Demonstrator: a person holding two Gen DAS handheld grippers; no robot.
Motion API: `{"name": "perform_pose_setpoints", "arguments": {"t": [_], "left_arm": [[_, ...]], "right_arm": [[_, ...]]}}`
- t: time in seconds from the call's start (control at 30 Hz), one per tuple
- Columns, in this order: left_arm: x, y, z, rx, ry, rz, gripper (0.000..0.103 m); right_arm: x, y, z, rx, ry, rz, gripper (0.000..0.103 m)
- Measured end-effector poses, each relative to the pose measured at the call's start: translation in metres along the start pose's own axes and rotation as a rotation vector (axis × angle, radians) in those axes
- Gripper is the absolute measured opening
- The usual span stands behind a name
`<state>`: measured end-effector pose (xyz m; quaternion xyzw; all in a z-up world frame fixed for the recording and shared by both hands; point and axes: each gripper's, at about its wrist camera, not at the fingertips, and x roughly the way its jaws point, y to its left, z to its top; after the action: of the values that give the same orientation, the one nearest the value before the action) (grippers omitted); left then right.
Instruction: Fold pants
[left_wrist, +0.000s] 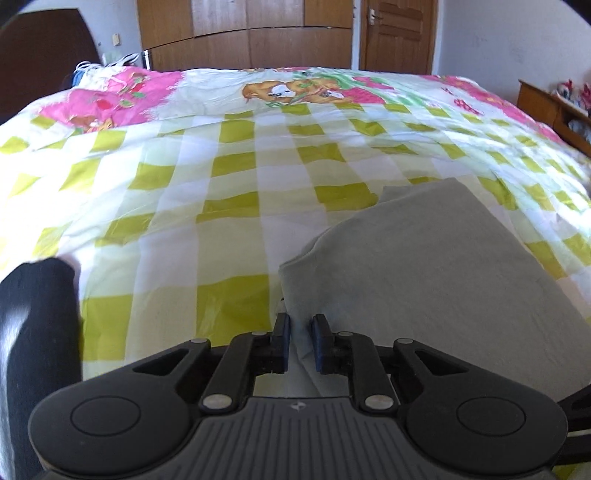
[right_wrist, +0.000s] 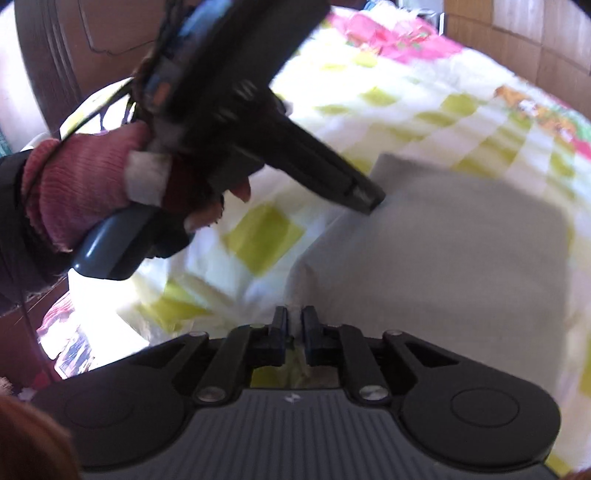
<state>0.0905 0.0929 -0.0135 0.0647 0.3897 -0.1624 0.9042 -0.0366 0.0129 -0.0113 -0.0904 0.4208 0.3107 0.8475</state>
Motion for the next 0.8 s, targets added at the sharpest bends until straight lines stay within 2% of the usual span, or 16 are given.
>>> {"name": "perform_pose_setpoints", "arguments": {"t": [0.13, 0.27, 0.37, 0.43, 0.53, 0.63, 0.73, 0.8], "left_arm": [[-0.009, 0.005, 0.002, -0.038, -0.024, 0.021, 0.033], [-0.020, 0.001, 0.006, -0.032, -0.058, 0.046, 0.033], [-0.028, -0.004, 0.004, -0.027, -0.074, 0.050, 0.034], [-0.032, -0.006, -0.002, -0.037, -0.073, 0.047, 0.037], [-0.036, -0.003, -0.010, -0.074, -0.055, 0.045, 0.039], [-0.049, -0.003, -0.012, -0.114, -0.068, 0.024, 0.039], [-0.061, -0.012, -0.013, -0.123, -0.091, -0.008, 0.043], [-0.058, -0.019, -0.016, -0.121, -0.060, -0.041, 0.044]], "right_arm": [[-0.024, -0.004, 0.003, 0.039, -0.040, 0.049, 0.018], [-0.055, -0.012, 0.001, 0.054, -0.098, 0.030, 0.017], [-0.074, -0.031, -0.002, 0.122, -0.140, -0.042, 0.019], [-0.082, -0.052, -0.005, 0.167, -0.163, -0.123, 0.025], [-0.083, -0.094, -0.010, 0.270, -0.152, -0.218, 0.029], [-0.073, -0.126, -0.016, 0.342, -0.126, -0.240, 0.030], [-0.066, -0.143, -0.019, 0.379, -0.121, -0.243, 0.030], [-0.062, -0.150, -0.022, 0.409, -0.126, -0.204, 0.031]]}}
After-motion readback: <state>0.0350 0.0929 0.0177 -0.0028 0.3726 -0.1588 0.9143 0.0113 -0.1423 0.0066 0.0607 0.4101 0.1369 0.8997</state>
